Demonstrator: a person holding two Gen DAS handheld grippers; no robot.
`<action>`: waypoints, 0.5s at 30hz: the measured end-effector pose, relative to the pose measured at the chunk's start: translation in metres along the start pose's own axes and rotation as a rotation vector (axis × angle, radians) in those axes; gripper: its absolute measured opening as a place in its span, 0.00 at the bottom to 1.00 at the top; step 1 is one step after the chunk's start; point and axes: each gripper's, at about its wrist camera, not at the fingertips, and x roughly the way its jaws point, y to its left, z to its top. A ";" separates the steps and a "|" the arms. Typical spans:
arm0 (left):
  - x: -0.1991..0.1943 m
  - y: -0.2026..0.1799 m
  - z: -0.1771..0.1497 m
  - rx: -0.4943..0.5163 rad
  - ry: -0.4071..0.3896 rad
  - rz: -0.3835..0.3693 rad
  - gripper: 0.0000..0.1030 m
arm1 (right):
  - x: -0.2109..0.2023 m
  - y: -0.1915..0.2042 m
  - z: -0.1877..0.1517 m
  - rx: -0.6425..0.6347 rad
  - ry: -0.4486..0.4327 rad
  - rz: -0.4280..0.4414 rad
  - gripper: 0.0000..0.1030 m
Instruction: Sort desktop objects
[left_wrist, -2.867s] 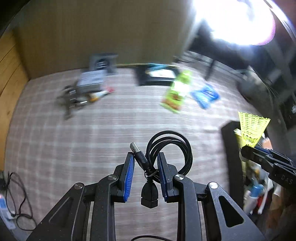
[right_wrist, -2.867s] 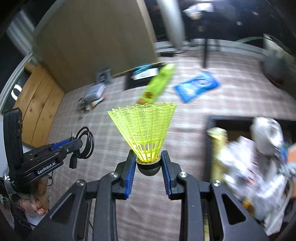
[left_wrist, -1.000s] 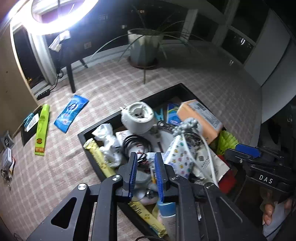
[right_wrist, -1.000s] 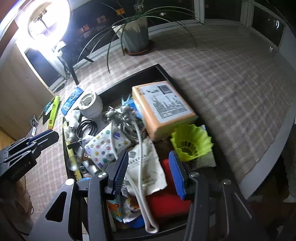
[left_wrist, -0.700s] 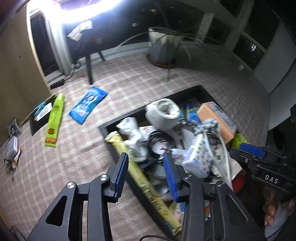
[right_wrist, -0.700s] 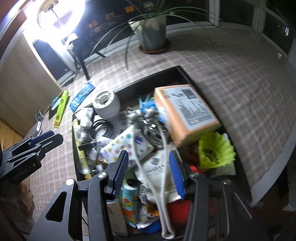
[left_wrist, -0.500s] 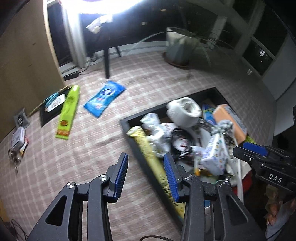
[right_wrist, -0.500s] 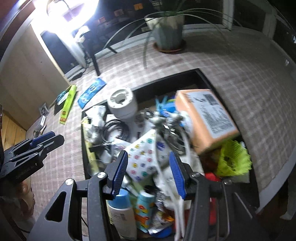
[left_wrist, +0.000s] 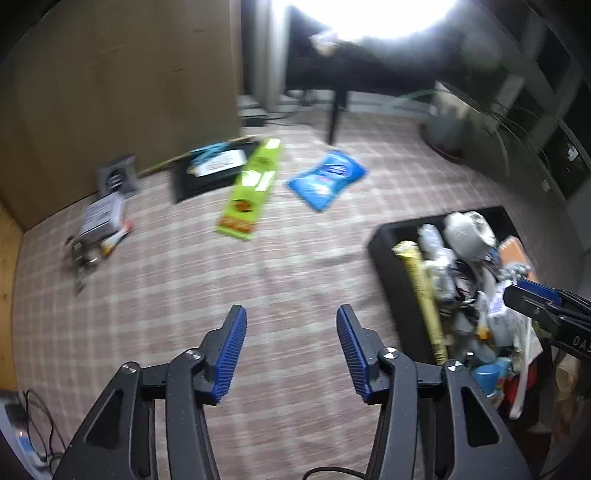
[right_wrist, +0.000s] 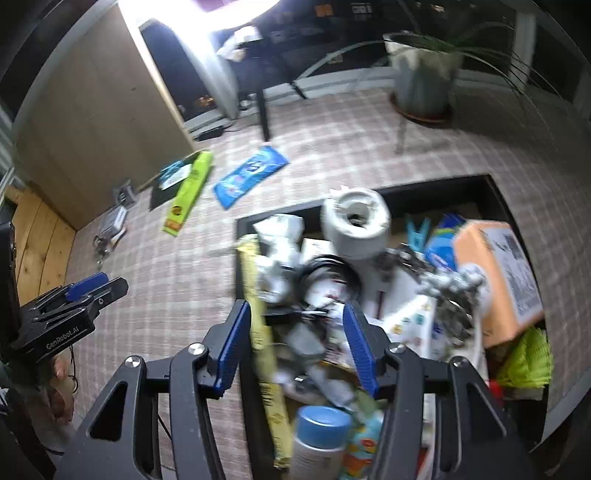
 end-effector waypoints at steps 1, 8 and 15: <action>-0.002 0.008 -0.003 -0.014 -0.006 0.011 0.48 | 0.001 0.006 0.001 -0.012 -0.002 0.002 0.51; -0.028 0.067 -0.025 -0.111 -0.058 0.082 0.56 | 0.013 0.058 -0.006 -0.091 -0.006 0.025 0.54; -0.055 0.111 -0.050 -0.171 -0.112 0.133 0.66 | 0.027 0.108 -0.022 -0.136 0.010 0.059 0.56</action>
